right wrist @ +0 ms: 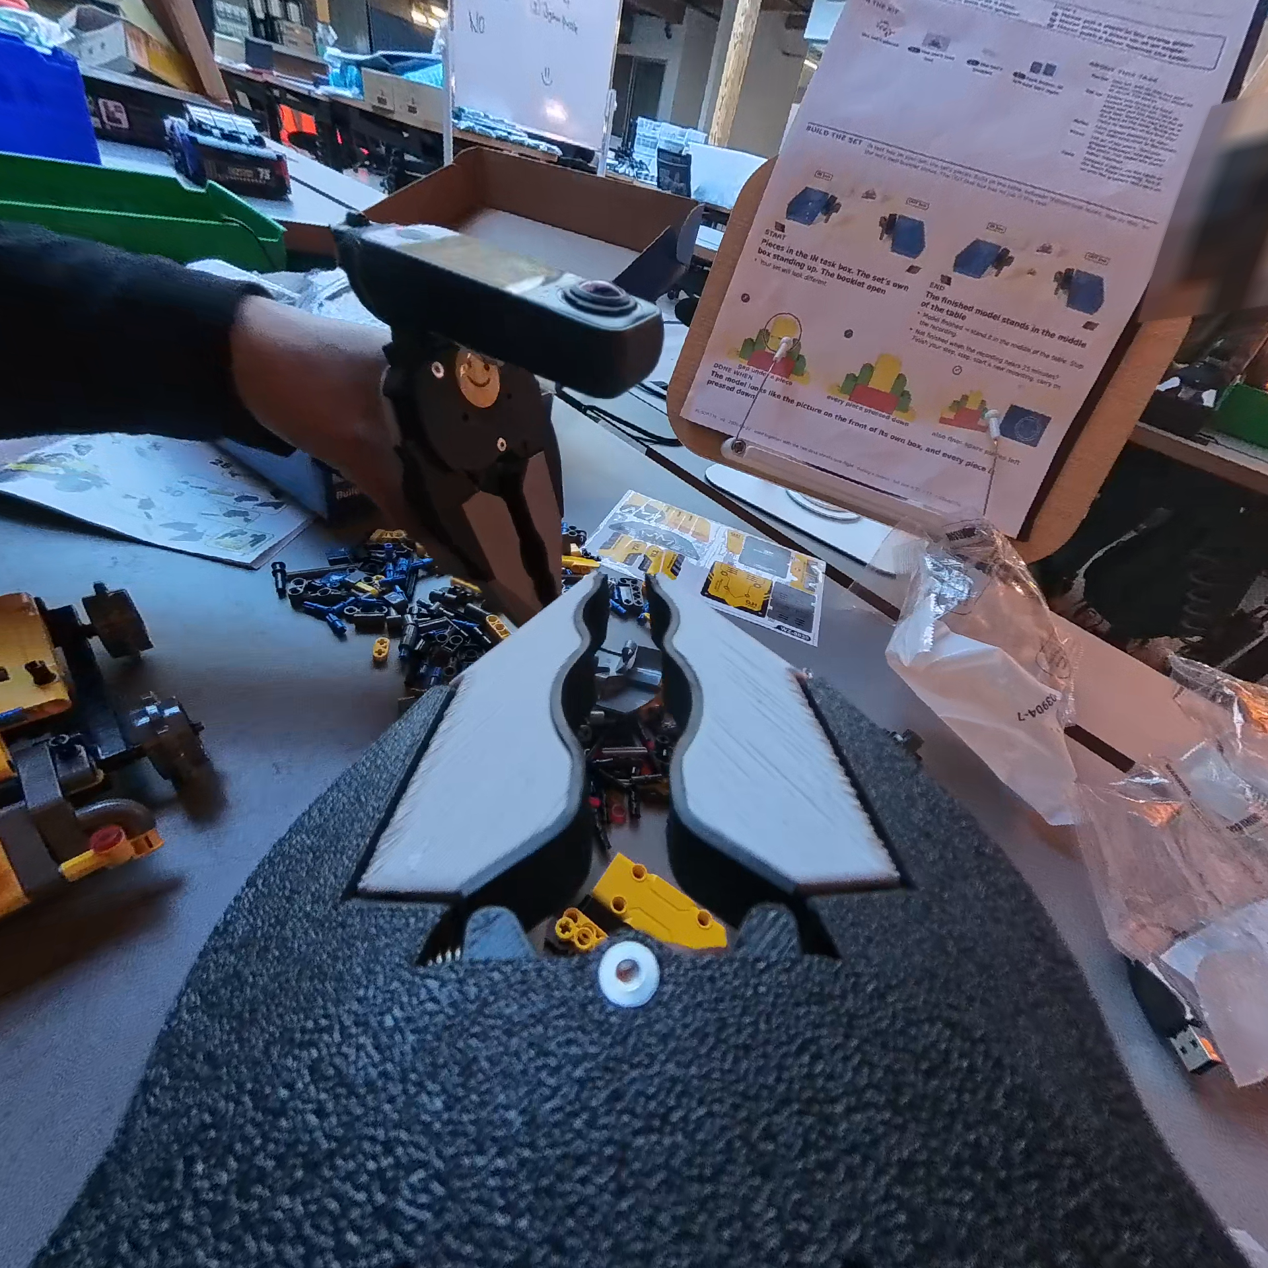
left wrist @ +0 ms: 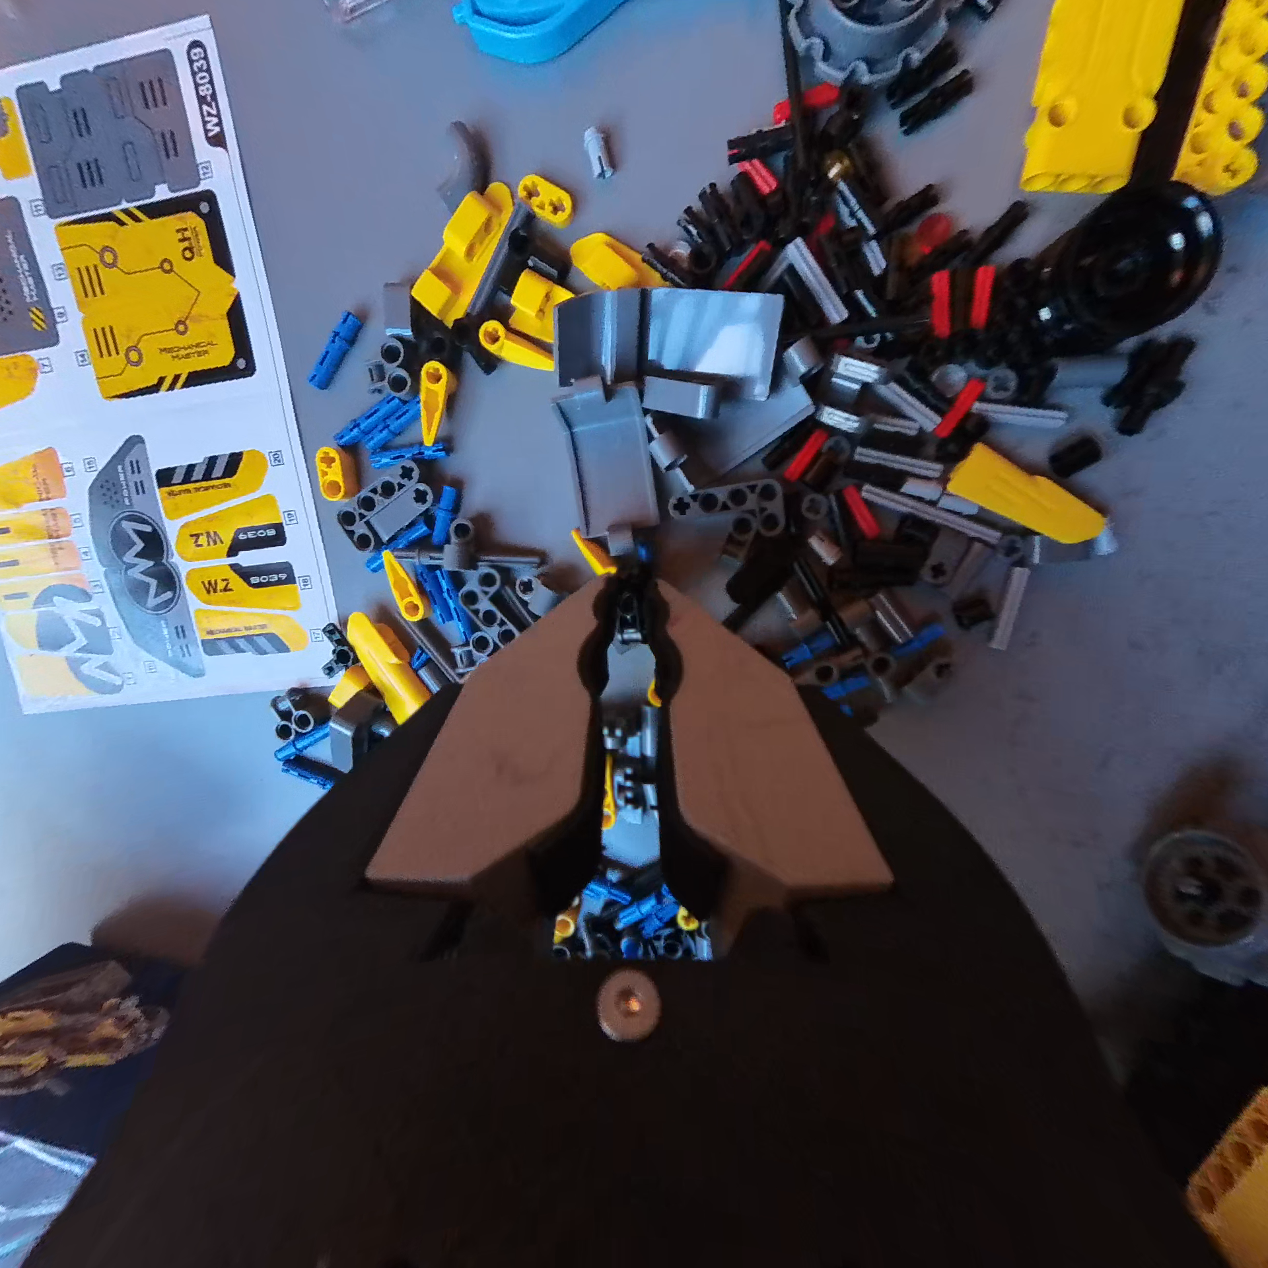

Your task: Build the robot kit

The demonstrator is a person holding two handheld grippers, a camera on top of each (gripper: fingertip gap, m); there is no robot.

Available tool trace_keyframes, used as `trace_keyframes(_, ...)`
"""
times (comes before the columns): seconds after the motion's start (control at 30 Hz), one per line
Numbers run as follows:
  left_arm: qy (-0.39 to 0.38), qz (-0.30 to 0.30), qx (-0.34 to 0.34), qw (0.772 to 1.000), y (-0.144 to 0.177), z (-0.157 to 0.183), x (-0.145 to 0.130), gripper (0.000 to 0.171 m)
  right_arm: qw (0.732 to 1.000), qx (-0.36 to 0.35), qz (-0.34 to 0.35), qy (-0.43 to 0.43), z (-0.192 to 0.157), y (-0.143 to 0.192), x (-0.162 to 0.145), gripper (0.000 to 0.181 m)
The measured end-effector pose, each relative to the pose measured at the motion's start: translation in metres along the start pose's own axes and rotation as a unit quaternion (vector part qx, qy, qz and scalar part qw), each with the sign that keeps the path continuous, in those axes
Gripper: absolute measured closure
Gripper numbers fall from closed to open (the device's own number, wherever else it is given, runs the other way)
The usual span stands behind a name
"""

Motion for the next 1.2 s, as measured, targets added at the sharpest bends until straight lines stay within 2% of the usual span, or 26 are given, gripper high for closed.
trace_keyframes(0.13,0.013,-0.002,-0.061,0.998,0.001,0.008,-0.003,0.168,1.0,0.0,-0.001,0.0,0.0,0.0,0.0,0.17)
trace_keyframes(0.23,0.004,-0.024,-0.061,0.998,0.007,0.01,-0.011,0.167,1.0,0.001,0.0,-0.001,0.0,0.0,0.0,0.17)
trace_keyframes(0.43,0.031,-0.022,-0.028,0.999,0.023,-0.003,-0.017,0.163,1.0,0.003,0.001,0.0,-0.001,0.0,0.001,0.171)
trace_keyframes(0.53,0.055,0.02,-0.038,0.998,0.025,-0.003,-0.012,0.167,1.0,0.002,0.0,0.002,-0.001,0.0,0.0,0.171)
trace_keyframes(0.6,0.034,0.035,-0.055,0.997,0.021,0.008,-0.006,0.168,1.0,0.003,0.001,0.002,-0.001,0.0,0.001,0.171)
trace_keyframes(0.87,0.009,-0.032,-0.033,0.999,-0.005,0.019,-0.004,0.17,1.0,0.001,0.0,0.004,-0.001,0.0,0.001,0.171)
trace_keyframes(0.97,0.01,-0.037,-0.033,0.999,-0.004,0.019,-0.005,0.166,1.0,0.002,0.002,0.001,0.0,0.001,0.001,0.171)
trace_keyframes(1.2,0.003,-0.035,-0.035,0.999,-0.004,0.016,-0.006,0.17,1.0,0.004,0.004,0.004,-0.002,0.002,0.002,0.171)
Point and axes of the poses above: each gripper's, where its closed fingertips meet, y back along the fingers, x out of its top, z = x × y across the jaws, the point moved 8 cm from there along y, back along the fingers, and after that the axes turned 2 degrees about -x, right-handed, at the moved point
